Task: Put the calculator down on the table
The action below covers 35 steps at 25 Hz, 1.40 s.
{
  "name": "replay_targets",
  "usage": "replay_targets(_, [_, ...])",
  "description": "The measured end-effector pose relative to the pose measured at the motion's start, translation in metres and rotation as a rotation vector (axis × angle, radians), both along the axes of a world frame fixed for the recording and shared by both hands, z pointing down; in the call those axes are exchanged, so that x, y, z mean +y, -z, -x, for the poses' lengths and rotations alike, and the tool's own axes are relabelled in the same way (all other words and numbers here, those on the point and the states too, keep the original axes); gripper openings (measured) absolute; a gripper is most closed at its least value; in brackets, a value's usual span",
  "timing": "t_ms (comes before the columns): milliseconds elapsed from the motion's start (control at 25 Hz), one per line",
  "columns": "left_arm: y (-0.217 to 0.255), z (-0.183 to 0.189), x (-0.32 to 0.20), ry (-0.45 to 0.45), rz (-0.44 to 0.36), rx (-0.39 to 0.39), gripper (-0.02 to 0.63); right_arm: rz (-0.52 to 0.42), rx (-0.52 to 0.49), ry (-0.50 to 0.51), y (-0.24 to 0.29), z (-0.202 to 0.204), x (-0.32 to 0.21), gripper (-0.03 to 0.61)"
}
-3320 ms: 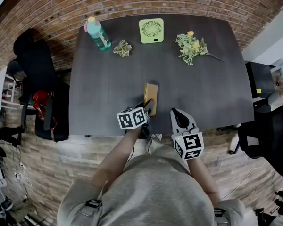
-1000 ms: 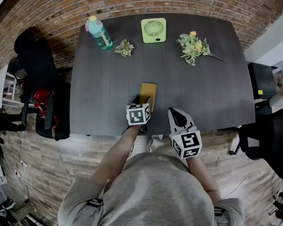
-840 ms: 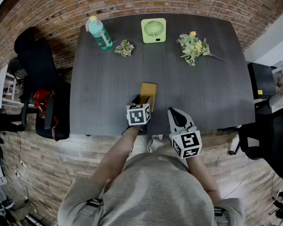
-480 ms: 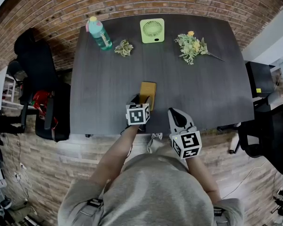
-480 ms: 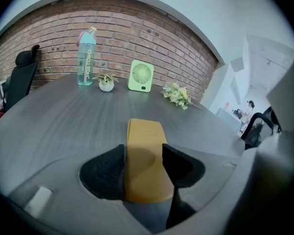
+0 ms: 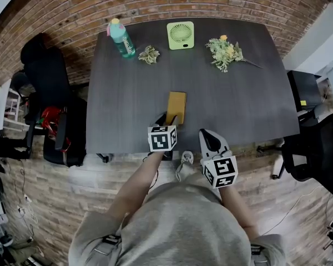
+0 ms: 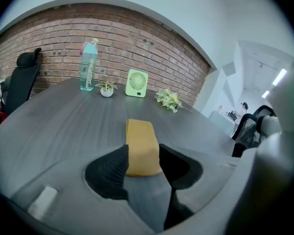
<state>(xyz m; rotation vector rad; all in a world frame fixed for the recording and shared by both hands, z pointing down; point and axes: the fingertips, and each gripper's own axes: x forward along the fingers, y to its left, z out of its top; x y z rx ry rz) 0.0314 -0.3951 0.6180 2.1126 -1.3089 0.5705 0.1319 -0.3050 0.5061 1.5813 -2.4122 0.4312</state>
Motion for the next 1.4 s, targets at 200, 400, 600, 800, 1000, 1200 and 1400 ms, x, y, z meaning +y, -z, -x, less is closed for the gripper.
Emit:
replay_targets(200, [0.014,0.013,0.026,-0.004,-0.035,0.011,0.149,-0.012,-0.001,-0.013,0.001,0.012,0.024,0.002])
replay_targets(400, [0.03,0.03,0.052,0.003,-0.069,0.03,0.099,-0.024,-0.004,-0.029,0.002,0.025,0.047,0.002])
replay_targets(600, [0.043,0.045,0.081,-0.005,-0.091,0.054,0.071,-0.037,-0.003,-0.039,0.004,0.039,0.074,0.002])
replay_targets(800, [0.058,0.058,0.114,-0.017,-0.122,0.074,0.055,-0.04,0.006,-0.042,0.005,0.049,0.105,0.002])
replay_targets(1000, [0.074,0.073,0.147,-0.025,-0.159,0.08,0.043,-0.054,0.014,-0.035,0.009,0.061,0.133,0.002])
replay_targets(1200, [0.086,0.088,0.183,-0.046,-0.182,0.071,0.037,-0.063,0.017,-0.019,0.011,0.077,0.158,0.002])
replay_targets(1400, [0.092,0.104,0.215,-0.048,-0.186,0.085,0.032,-0.076,0.016,-0.005,0.013,0.092,0.181,0.002])
